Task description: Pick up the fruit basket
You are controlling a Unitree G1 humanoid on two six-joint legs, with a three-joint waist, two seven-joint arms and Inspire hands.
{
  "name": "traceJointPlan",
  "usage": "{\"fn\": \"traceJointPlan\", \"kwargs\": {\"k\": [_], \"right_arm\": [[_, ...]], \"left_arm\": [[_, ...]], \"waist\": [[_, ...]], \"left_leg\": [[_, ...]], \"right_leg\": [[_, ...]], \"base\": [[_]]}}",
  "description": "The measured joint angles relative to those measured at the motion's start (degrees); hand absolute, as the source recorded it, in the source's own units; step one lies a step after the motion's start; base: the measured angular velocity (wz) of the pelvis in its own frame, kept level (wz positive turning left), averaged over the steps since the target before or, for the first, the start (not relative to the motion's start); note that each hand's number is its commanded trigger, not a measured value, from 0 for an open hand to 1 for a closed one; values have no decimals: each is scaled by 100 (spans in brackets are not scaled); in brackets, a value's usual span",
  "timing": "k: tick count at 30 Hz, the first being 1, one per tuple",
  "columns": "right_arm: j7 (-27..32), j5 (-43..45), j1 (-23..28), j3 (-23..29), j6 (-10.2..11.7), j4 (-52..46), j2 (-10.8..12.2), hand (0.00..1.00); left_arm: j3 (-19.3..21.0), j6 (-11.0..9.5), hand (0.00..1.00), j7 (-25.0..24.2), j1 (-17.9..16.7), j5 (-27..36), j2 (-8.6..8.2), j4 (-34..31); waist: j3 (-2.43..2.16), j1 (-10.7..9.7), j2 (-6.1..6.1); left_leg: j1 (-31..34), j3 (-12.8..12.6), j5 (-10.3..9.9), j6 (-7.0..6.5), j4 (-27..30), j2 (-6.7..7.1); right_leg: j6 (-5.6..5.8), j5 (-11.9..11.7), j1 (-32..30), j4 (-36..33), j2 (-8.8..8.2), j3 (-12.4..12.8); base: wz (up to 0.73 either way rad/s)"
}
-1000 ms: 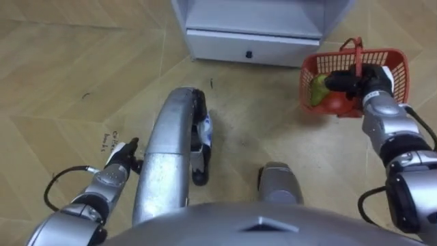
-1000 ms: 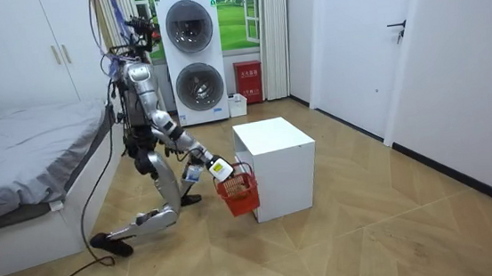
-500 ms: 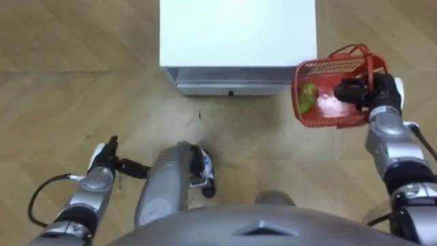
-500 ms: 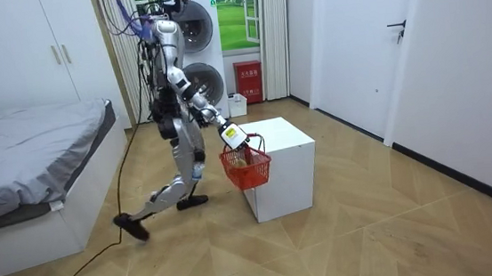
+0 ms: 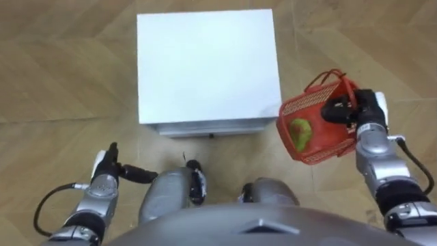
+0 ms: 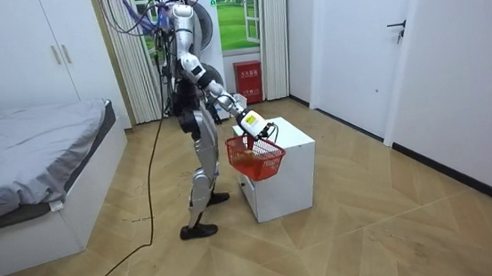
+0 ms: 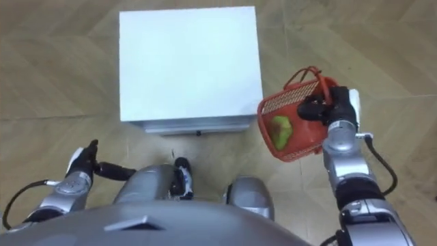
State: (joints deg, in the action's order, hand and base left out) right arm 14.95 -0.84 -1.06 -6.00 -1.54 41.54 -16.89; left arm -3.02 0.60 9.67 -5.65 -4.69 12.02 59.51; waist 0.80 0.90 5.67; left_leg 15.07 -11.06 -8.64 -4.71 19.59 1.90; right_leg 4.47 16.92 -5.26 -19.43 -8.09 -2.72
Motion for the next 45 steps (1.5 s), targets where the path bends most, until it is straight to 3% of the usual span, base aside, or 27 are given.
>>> {"fn": "traceJointPlan", "kwargs": {"k": [2, 4, 8, 14, 21, 25, 30, 35, 37, 39, 42, 44, 45], "right_arm": [[124, 59, 3, 185, 5, -574, -3, 100], [218, 28, -18, 321, 134, -1113, 1, 100], [264, 61, 5, 408, 295, -2114, 152, 100], [226, 117, 145, 409, 286, -2312, 401, 100], [-35, -115, 218, 388, 272, -2322, 434, 100], [-209, -88, 225, 354, 269, -2541, 477, 100], [-359, -102, 218, 248, 277, -2681, 521, 100], [-393, -83, 277, 201, 273, -2648, 575, 100], [-431, -100, 280, 75, 266, -2592, 578, 100], [-565, -108, 279, 33, 262, -2507, 607, 100], [-780, -88, 243, -6, 261, -2275, 654, 100], [-944, -71, 224, -29, 232, -2016, 652, 100], [-972, -56, 224, -40, 216, -1999, 650, 100]], "left_arm": [[16, 39, 0, 75, -154, -7, -7, 29], [69, 51, 0, 110, -200, -88, -25, 22], [240, 50, 0, 112, -407, -439, -59, -258], [395, 48, 0, 113, -587, -737, -258, -397], [390, 37, 0, 73, -547, -735, -267, -376], [401, 37, 0, 2, -497, -732, -264, -337], [379, 17, 0, -171, -415, -728, -287, -287], [274, 18, 0, -179, -413, -718, -272, -197], [249, 20, 0, -161, -385, -708, -242, -127], [137, 19, 0, -154, -389, -657, -197, -119], [16, 18, 0, -146, -356, -681, -148, -121], [-40, 12, 0, -155, -370, -680, -153, -121], [-55, 12, 0, -157, -347, -682, -153, -123]], "waist": [[4, 41, -21], [2, 40, -39], [-39, 55, -62], [-96, 77, -144], [-43, 99, -261], [-42, 117, -338], [-25, 125, -303], [3, 94, -292], [20, 103, -256], [34, 103, -290], [32, 128, -293], [23, 189, -294], [24, 207, -285]], "left_leg": [[-285, -56, 3, 6, -260, 33], [-443, -60, 14, 21, -366, 40], [-745, 33, 53, 70, -598, 79], [-814, 95, 61, 82, -613, 88], [-803, 90, 60, 80, -605, 87], [-776, 51, 56, 73, -609, 92], [-765, 65, 4, -9, -553, 107], [-752, 165, -164, -210, -376, 241], [-794, 206, -287, -313, -274, 343], [-841, 309, -329, -368, -273, 351], [-848, 406, -350, -410, -290, 307], [-846, 484, -350, -411, -302, 270], [-841, 497, -350, -411, -301, 281]], "right_leg": [[2, -185, 365, 523, 10, -230], [-2, -275, 567, 737, 20, -265], [-1, -294, 835, 793, 16, -594], [-2, -297, 935, 781, 20, -765], [-1, -296, 896, 713, 7, -799], [9, -290, 732, 369, -7, -859], [35, -274, 496, -176, -100, -881], [24, -284, -42, -1523, -397, -767], [-26, -460, -386, -2271, -527, -572], [-76, -700, -575, -2573, -530, -509], [18, -446, -813, -2289, -326, -528], [-36, -348, -810, -1176, 14, -511], [-61, -368, -783, -842, 65, -512]], "base": [[-31], [-3], [10], [8], [-1], [-5], [5], [14], [12], [13], [20], [19], [17]]}}
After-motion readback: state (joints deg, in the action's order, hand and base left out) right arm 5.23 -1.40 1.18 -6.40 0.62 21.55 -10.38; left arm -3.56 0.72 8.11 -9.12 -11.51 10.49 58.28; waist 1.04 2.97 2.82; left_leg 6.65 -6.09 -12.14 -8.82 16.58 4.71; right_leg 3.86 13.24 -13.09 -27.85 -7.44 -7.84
